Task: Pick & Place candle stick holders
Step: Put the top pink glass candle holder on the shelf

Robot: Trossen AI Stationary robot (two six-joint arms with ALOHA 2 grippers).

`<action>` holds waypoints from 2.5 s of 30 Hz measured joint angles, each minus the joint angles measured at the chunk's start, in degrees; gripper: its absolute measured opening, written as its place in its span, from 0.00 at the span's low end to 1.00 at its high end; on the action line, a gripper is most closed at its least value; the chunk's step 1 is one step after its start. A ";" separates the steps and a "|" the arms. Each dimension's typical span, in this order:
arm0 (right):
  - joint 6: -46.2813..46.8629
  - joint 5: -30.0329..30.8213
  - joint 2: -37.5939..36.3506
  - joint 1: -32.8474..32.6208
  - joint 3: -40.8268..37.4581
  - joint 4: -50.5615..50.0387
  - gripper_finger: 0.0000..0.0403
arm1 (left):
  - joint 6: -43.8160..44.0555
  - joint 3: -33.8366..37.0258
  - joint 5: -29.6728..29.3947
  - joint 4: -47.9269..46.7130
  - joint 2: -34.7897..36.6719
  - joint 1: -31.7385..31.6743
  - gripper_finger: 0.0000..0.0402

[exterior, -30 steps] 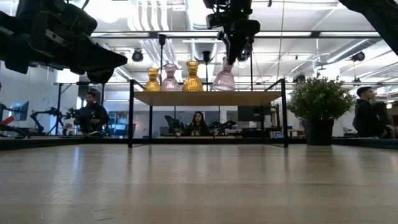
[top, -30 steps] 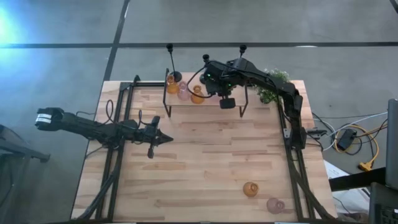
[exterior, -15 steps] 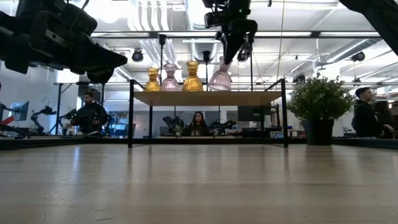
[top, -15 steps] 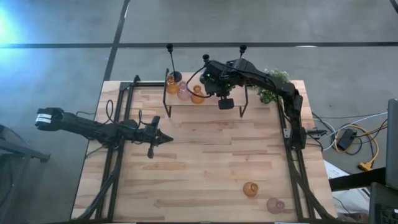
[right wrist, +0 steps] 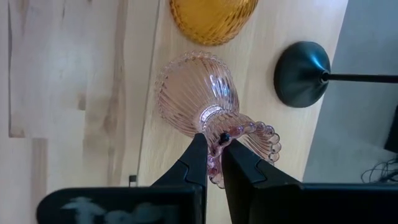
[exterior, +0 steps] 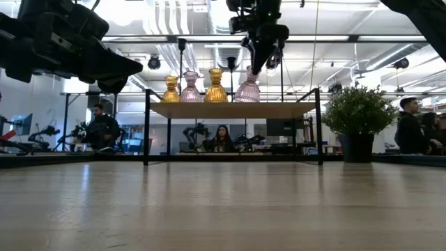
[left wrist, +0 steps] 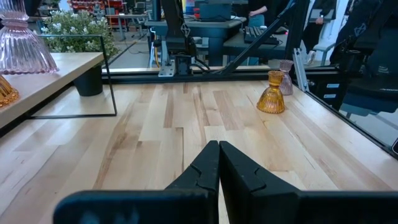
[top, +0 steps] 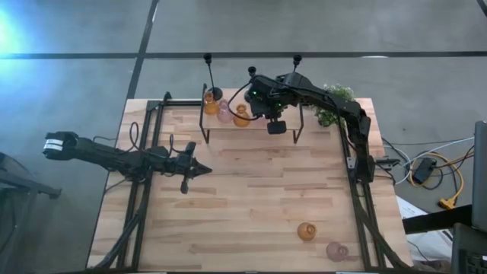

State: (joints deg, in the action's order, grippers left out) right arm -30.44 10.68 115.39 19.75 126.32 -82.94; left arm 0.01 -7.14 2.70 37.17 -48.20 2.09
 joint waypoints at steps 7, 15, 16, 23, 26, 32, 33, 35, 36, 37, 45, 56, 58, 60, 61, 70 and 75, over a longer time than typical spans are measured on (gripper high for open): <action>0.23 -0.05 0.00 0.00 -0.02 0.63 0.06 | -0.02 0.00 0.00 0.00 0.00 -0.02 0.03; 0.32 -0.22 0.00 0.00 -0.07 0.81 0.09 | -0.01 0.00 0.01 0.02 0.00 -0.01 0.03; 0.41 -0.22 0.00 0.00 -0.07 0.81 0.10 | -0.01 0.00 0.01 0.00 0.00 -0.01 0.03; 1.85 -0.22 0.00 0.00 -0.07 0.83 0.11 | -0.02 0.00 0.00 0.02 0.00 -0.02 0.03; 1.95 -0.26 0.00 0.00 -0.07 0.83 0.11 | 0.00 0.00 0.00 0.02 0.00 -0.01 0.03; 1.97 -0.37 0.00 0.00 -0.07 0.88 0.14 | -0.02 0.00 0.00 0.02 0.00 -0.02 0.03; 1.97 -0.30 0.00 0.00 -0.07 0.86 0.15 | -0.02 0.00 0.02 0.02 0.00 0.00 0.03; 1.97 -0.32 0.00 0.02 -0.07 0.94 0.17 | -0.02 0.00 0.00 0.02 0.00 0.00 0.03; 1.97 -0.28 0.00 0.02 -0.07 0.94 0.18 | -0.02 0.00 0.02 0.02 0.00 -0.01 0.03; 1.96 -0.28 0.00 0.02 -0.07 0.99 0.18 | -0.01 0.00 0.01 0.00 0.00 -0.02 0.03; 1.95 -0.22 0.00 0.02 -0.07 2.80 0.23 | -0.01 0.00 0.01 0.00 0.00 -0.02 0.03; 1.95 -0.15 0.00 0.02 -0.07 3.44 0.21 | -0.02 0.00 0.00 0.01 0.00 -0.02 0.03; 1.95 -0.15 0.00 0.02 -0.07 3.45 0.22 | -0.02 0.00 0.00 0.01 0.00 -0.02 0.03; 1.95 -0.11 -0.02 0.02 -0.06 3.45 0.23 | -0.01 0.00 0.01 0.00 0.00 -0.01 0.03; 2.05 -0.07 -0.04 0.02 -0.04 3.45 0.23 | -0.02 0.00 0.00 0.00 0.02 0.00 0.03; 2.82 -0.33 -0.15 0.02 -0.02 3.45 0.22 | -0.01 0.00 0.00 0.00 0.01 0.00 0.03; 3.06 -0.70 -0.15 -0.11 -0.02 3.51 0.21 | 0.00 0.00 0.02 0.02 0.00 -0.02 0.03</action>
State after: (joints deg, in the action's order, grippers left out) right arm -27.38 9.98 115.24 19.64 126.30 -79.43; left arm 0.01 -7.14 2.72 37.19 -48.21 2.07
